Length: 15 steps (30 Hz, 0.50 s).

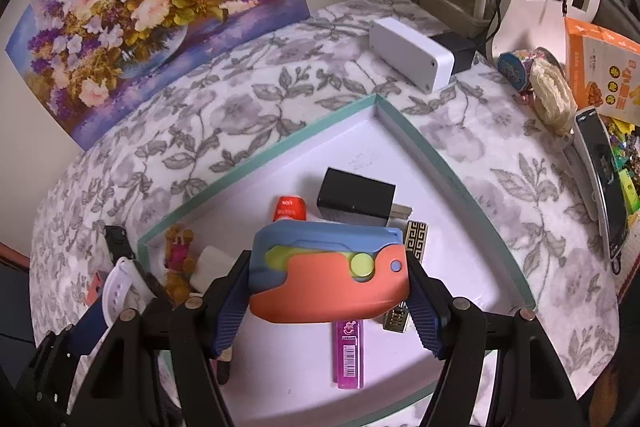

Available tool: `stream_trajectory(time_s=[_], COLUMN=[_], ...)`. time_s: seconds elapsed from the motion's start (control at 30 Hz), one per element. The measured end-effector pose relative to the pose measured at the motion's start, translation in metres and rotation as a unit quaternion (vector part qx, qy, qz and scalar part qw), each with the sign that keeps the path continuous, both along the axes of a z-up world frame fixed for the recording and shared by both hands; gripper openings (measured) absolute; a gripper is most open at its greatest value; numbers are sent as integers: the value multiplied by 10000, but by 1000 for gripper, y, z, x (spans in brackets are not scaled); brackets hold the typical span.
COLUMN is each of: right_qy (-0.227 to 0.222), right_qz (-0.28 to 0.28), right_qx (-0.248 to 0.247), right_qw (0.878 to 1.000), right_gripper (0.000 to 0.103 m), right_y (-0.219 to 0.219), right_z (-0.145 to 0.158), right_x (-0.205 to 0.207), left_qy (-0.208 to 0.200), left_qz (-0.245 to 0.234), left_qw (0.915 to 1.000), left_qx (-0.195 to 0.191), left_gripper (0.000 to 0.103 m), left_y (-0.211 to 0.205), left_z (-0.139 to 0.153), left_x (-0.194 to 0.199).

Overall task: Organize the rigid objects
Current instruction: 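Carry the white cup and orange knife into the tray and open both tools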

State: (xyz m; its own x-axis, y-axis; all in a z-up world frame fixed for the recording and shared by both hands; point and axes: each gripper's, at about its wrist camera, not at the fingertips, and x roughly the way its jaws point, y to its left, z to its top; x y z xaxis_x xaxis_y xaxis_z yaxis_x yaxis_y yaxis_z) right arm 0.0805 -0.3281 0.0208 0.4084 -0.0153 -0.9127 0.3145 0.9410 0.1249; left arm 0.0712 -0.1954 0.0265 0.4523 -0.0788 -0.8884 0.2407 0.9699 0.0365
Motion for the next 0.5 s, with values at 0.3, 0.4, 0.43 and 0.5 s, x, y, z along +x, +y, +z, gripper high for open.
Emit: stream_trajectory(time_s=[0.3, 0.4, 0.43, 0.5], right_qy=[313, 379, 392, 414], right_qz=[103, 155, 163, 171], right_qx=[60, 59, 62, 73], right_qw=[9994, 9991, 9991, 9990], right_gripper=[74, 74, 74, 74], right_y=[1, 4, 4, 5], right_z=[-21, -25, -26, -28], right_x=[3, 5, 5, 5], left_qy=[137, 165, 169, 166], left_qz=[-147, -140, -133, -137], left_qw=[9996, 9995, 9995, 9995], left_qx=[207, 237, 242, 242], left_gripper=[54, 54, 54, 59], left_y=[-13, -13, -13, -13], left_z=[-14, -15, -16, -16], left_x=[0, 1, 1, 1])
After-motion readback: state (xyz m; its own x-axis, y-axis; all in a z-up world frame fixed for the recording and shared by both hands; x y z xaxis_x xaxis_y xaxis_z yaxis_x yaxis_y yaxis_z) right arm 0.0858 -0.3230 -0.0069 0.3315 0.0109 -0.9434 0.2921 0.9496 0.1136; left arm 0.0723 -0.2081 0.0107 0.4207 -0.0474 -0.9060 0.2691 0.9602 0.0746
